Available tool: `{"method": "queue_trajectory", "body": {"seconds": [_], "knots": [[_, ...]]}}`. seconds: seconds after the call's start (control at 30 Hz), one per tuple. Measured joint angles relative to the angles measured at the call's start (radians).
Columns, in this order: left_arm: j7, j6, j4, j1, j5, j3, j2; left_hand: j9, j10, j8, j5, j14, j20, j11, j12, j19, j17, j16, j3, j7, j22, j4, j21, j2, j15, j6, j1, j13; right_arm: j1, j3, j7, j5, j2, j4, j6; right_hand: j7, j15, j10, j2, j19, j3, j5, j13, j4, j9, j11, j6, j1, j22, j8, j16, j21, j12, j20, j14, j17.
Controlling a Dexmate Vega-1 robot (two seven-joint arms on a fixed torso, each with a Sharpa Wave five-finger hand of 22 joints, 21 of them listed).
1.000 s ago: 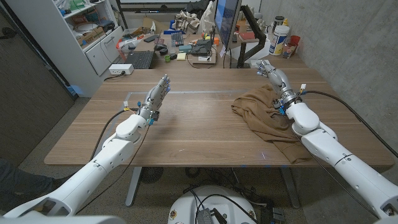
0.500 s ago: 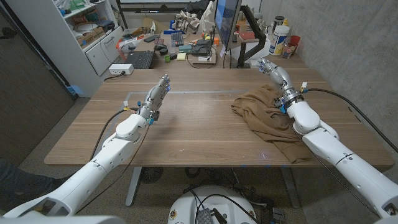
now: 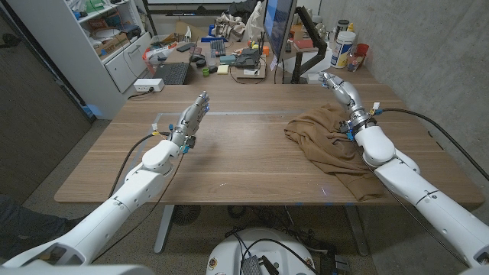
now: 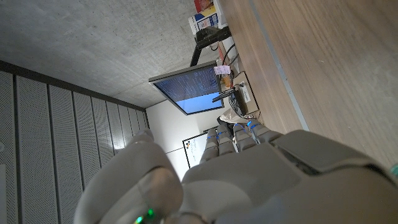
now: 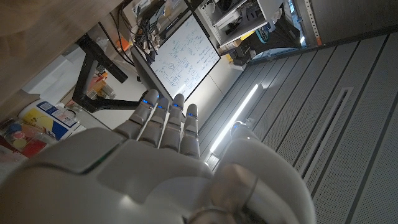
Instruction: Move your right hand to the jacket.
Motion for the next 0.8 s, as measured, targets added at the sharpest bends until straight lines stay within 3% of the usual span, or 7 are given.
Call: {"method": "queue_trajectory", "body": {"seconds": [0.23,0.8], "knots": [[0.003,0.002,-0.005,0.001,0.001,0.0,0.002,0.0,0.0,0.0,0.0,0.0,0.0,0.0,0.0,0.0,0.0,0.0,0.0,0.0,0.005,0.0,0.0,0.0,0.0,0.0,0.0,0.0,-0.003,0.003,-0.032,-0.063,-0.013,-0.006,0.0,-0.012,-0.016,0.017,0.0,0.014,-0.001,0.0,0.0,-0.001,0.0,0.003,0.012,0.0,0.0,0.0,0.0,-0.004,0.0,0.0,0.023,0.0],[0.004,0.004,-0.011,0.002,0.001,-0.005,0.005,0.0,0.0,0.0,0.0,-0.003,0.0,0.0,0.0,0.0,0.0,0.0,0.0,0.002,0.005,0.0,-0.004,0.0,0.003,0.009,0.0,0.0,-0.012,0.009,-0.095,-0.179,-0.033,-0.025,-0.021,-0.018,-0.016,0.023,-0.004,0.025,0.0,0.0,0.0,-0.008,0.0,-0.002,0.029,0.004,0.0,0.0,0.0,-0.011,0.0,0.0,0.034,0.0]]}}
